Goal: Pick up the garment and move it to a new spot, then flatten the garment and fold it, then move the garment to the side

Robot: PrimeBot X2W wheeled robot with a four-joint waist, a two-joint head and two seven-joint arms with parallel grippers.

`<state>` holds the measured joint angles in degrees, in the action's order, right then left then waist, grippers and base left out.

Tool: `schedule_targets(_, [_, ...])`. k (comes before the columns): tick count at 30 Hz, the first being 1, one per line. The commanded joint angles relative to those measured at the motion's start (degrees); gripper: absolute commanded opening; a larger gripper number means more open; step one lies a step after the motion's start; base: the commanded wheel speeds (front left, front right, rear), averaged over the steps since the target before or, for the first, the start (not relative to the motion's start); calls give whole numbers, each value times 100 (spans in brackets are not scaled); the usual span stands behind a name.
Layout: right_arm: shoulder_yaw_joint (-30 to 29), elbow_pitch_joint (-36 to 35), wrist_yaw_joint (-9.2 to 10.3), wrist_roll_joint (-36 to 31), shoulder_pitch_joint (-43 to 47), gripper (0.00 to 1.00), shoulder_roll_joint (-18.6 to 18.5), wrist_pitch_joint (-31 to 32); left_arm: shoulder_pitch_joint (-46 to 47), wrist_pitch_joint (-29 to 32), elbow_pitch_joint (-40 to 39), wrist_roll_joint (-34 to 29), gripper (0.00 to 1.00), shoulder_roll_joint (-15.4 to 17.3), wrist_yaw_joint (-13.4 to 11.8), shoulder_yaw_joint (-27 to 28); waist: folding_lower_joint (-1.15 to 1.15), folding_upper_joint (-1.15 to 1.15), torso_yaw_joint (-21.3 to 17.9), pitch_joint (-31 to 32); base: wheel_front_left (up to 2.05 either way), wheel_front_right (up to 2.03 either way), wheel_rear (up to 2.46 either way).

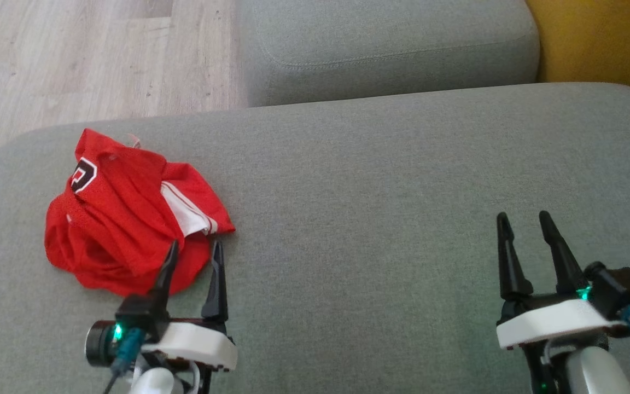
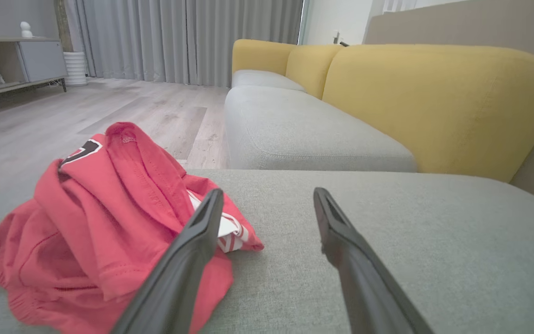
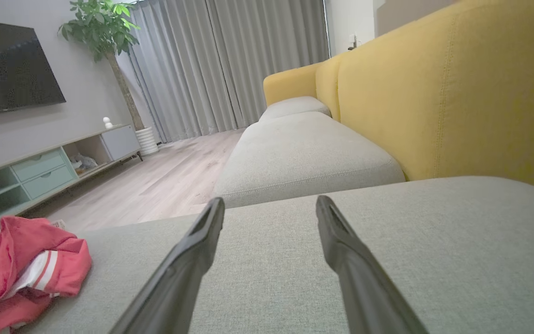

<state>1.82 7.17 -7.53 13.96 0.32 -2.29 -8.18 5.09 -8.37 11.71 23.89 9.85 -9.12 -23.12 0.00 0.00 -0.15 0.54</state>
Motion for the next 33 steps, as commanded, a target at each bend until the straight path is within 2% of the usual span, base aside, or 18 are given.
schedule_targets(1, [161,-250,3,-271,-155,100,-46,-103,365,-82,-129,-218,100,129,-65,24,0,0,3,0,0,0,0])
schedule_targets(9, [265,-281,3,-1035,-150,100,-49,-238,503,-218,-23,-670,100,213,-318,-298,0,0,8,-6,0,0,0])
schedule_targets(13, [303,-301,4,-1068,-139,100,-50,-306,466,-286,-155,-459,100,78,-289,-209,0,0,18,-12,0,0,0])
schedule_targets(17, [264,-277,4,-876,-98,100,-51,-357,364,-337,-322,-290,100,-28,-162,-15,0,0,24,-13,0,0,0])
schedule_targets(22, [233,-210,4,-482,-29,100,-53,-441,203,-421,-361,-348,100,-157,146,172,0,0,35,-1,0,0,0])
schedule_targets(25, [253,-138,4,-488,10,100,-55,-509,89,-489,-273,-384,100,-322,425,369,0,0,23,15,0,0,0])
schedule_targets(33, [288,90,4,-548,40,100,-58,-644,-78,-625,-59,-690,100,-565,771,737,0,0,-29,41,0,0,0])
